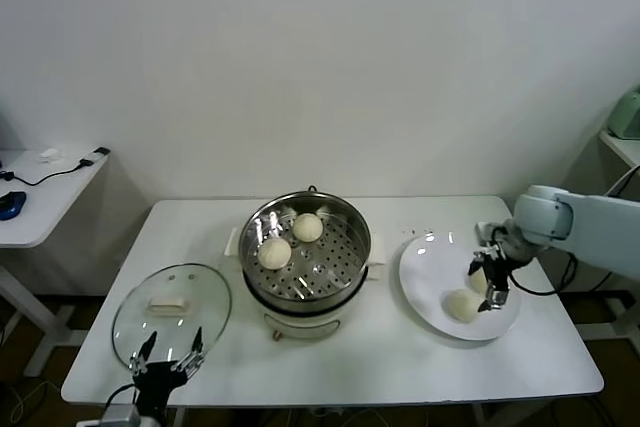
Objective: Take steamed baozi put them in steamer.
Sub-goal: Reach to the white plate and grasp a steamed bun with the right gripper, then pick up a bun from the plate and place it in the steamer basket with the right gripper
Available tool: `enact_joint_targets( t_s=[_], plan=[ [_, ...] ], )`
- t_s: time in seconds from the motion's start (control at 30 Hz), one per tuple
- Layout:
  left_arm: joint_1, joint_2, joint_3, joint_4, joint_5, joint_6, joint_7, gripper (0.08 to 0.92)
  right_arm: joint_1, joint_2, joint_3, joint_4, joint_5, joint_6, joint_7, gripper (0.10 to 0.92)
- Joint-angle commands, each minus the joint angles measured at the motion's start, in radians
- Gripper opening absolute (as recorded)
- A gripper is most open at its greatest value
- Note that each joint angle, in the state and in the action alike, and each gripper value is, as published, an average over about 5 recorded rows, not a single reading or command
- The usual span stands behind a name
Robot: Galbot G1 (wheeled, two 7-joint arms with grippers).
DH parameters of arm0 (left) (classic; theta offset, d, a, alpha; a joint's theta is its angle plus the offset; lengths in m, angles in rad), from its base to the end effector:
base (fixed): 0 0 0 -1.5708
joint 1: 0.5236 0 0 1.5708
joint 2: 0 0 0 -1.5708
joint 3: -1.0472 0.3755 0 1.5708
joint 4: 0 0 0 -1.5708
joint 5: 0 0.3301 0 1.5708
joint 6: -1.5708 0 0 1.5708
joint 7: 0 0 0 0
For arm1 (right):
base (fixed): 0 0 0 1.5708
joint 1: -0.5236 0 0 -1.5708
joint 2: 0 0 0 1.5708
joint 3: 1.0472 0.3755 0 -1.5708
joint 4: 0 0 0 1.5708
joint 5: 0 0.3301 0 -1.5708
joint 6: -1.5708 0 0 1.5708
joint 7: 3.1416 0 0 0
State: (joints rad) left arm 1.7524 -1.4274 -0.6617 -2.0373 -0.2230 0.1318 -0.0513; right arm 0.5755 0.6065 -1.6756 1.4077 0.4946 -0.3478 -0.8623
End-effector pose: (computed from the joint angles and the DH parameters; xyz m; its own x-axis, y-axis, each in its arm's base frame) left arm 0.0805 0.0726 -0.3560 -0.9318 -0.1037 0.3478 -0.1111 0.9938 -0.0013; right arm 0.4704 -0.2024 -0.1673 -0.0608 -0.0838 0.9946 -0.9941 0.0950 -0.0527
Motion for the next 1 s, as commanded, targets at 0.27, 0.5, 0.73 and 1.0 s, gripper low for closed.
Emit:
enact_joint_targets(
  t_s=[0.27,0.5,0.73,1.0],
  plan=[
    [0.003,0.002,0.0,0.003,-0.001,-0.003,-0.001,0.823,-0.27,0.046,0.199,-0.104,-0.076,-0.047,0.081,0.823],
    [0.006,0.006,0.001,0.001,-0.002,-0.003,-0.001,0.823,-0.262,0.072,0.198,-0.124,-0.079,-0.046,0.081,0.822],
    [0.006,0.006,0.005,0.0,0.0,-0.004,-0.002,0.823,-0.214,0.07,0.156,-0.102,-0.075,-0.042,0.041,0.71],
    [0.016,0.003,0.009,-0.007,0.001,-0.007,-0.004,0.823,-0.074,0.066,0.102,-0.082,-0.087,-0.018,-0.006,0.64]
  ],
)
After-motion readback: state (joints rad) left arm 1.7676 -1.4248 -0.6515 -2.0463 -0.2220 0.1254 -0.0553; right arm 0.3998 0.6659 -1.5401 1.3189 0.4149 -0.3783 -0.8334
